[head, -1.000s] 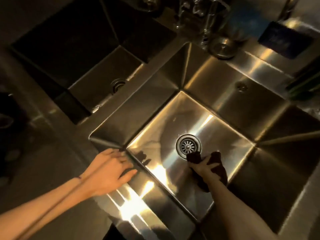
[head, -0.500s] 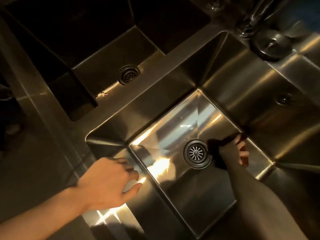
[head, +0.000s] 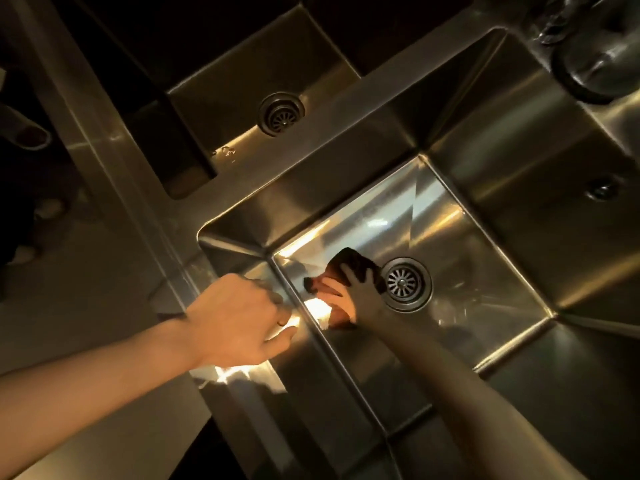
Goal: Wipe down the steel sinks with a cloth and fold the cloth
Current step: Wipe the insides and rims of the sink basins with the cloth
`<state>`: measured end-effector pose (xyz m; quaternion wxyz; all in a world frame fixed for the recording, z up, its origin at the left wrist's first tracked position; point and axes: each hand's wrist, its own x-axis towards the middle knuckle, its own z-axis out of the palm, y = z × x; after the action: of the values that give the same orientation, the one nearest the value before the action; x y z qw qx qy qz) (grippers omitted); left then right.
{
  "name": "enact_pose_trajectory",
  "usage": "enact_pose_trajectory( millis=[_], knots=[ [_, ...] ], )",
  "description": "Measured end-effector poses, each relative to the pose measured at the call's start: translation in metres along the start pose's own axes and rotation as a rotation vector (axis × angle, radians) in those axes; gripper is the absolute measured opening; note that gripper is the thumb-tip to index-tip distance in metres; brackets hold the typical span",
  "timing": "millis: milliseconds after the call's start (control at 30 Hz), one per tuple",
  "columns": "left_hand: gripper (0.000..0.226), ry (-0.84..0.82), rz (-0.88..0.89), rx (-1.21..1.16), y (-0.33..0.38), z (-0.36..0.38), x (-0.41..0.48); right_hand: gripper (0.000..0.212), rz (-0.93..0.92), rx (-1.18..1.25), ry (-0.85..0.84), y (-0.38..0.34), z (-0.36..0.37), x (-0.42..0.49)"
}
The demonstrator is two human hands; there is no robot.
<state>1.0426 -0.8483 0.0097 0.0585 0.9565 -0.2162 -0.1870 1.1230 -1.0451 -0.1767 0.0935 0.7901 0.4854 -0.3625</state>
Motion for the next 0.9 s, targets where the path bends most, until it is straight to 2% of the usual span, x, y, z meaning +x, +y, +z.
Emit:
enact_pose_trajectory(
  millis=[67,100,167,267,367,400,467,533,700,767,833,867,900],
  knots=[
    [0.039,0.004,-0.003,0.007,0.0,-0.001,0.0,0.073,-0.126,-0.092,0.107,0.019,0.005,0.013],
    [0.038,0.004,0.001,-0.001,0.0,-0.001,0.0,0.074,-0.114,-0.135,0.113,0.03,0.003,0.02],
    [0.039,0.008,0.003,-0.022,0.0,0.003,-0.001,0.07,0.026,-0.039,0.242,0.056,-0.002,0.035],
    [0.036,0.031,-0.011,-0.044,-0.001,0.005,-0.002,0.062,0.342,0.19,0.367,0.099,-0.015,0.042],
    [0.037,0.018,-0.011,-0.038,-0.001,0.005,0.0,0.058,0.824,0.528,0.517,0.131,0.0,0.022],
    [0.037,0.014,-0.01,-0.03,-0.001,0.005,0.0,0.057,0.968,0.648,0.512,0.132,0.005,0.014],
    [0.037,0.013,-0.013,-0.023,-0.001,0.007,-0.001,0.055,1.097,0.792,0.463,0.12,0.008,0.01],
    [0.039,0.02,-0.005,-0.02,-0.002,0.01,-0.001,0.057,1.029,0.737,0.409,0.098,0.003,0.018],
    [0.042,0.047,0.02,-0.019,-0.003,0.013,-0.003,0.064,0.281,0.23,0.279,0.059,-0.009,0.055],
    [0.041,0.049,0.009,-0.021,-0.002,0.015,-0.004,0.072,0.11,0.114,0.267,0.076,-0.02,0.058],
    [0.038,0.045,-0.001,-0.049,-0.003,0.015,-0.004,0.055,0.118,0.063,0.325,0.113,-0.025,0.057],
    [0.037,0.038,-0.009,-0.065,-0.004,0.015,-0.005,0.053,0.223,0.102,0.324,0.136,-0.026,0.053],
    [0.037,0.038,-0.014,-0.07,-0.004,0.017,-0.006,0.059,0.368,0.186,0.327,0.159,-0.023,0.046]
  ],
)
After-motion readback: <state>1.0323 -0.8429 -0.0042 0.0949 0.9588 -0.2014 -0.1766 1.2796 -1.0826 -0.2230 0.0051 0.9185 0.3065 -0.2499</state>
